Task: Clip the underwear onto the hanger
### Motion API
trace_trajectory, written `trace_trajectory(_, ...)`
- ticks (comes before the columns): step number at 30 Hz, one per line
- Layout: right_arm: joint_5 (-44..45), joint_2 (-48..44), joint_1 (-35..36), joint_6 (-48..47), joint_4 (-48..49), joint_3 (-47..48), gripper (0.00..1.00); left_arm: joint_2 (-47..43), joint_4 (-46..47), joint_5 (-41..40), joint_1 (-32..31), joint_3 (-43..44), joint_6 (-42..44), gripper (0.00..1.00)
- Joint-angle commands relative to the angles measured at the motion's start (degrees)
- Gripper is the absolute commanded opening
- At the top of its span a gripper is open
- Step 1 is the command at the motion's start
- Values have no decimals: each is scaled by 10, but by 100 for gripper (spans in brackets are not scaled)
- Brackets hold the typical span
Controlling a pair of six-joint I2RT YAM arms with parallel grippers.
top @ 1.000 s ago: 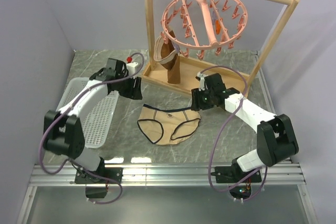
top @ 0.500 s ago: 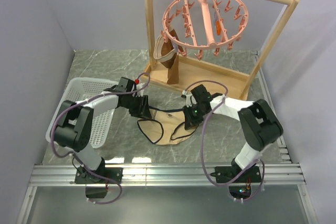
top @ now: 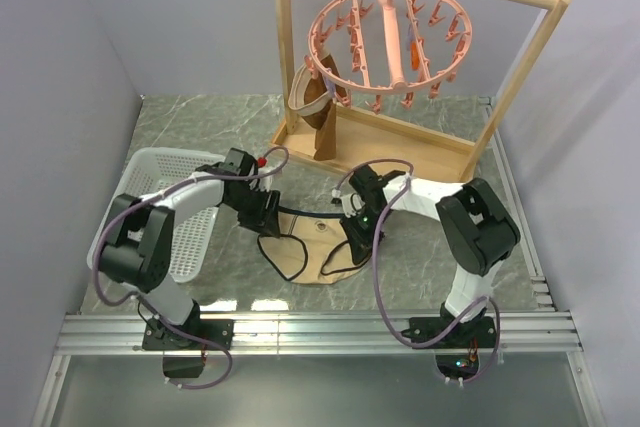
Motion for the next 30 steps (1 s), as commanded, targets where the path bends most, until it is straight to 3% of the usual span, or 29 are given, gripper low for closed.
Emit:
trace_trajectory(1,5,-76,3,-19,-30,-4,22,-93,4,24,3,0,30,59)
trace_trajectory(6,30,-225,3,17,54,-24,33,-257,89,38,8,-7,24,81)
trace_trajectory(11,66,-364,1,38,86,-45,36,-327,119,47,4,42,39,88)
trace_trajectory(13,98,-428,1,39,108,-56,37,-350,145,56,3,45,24,97)
trace_trajectory(15,114,-446,-9,38,102,-40,38,-371,226,64,-9,28,5,97)
trace_trajectory(18,143,-449,-46,35,111,3,39,-361,316,-21,-75,23,14,97)
trace_trajectory(24,177,-493,-65,31,150,104,67,-282,444,-111,-152,55,29,88)
trace_trajectory(26,170,-492,-69,43,151,143,71,-254,478,-143,-167,68,40,87)
trace_trajectory(30,192,-499,-74,86,186,157,80,-219,574,-130,-171,64,44,86)
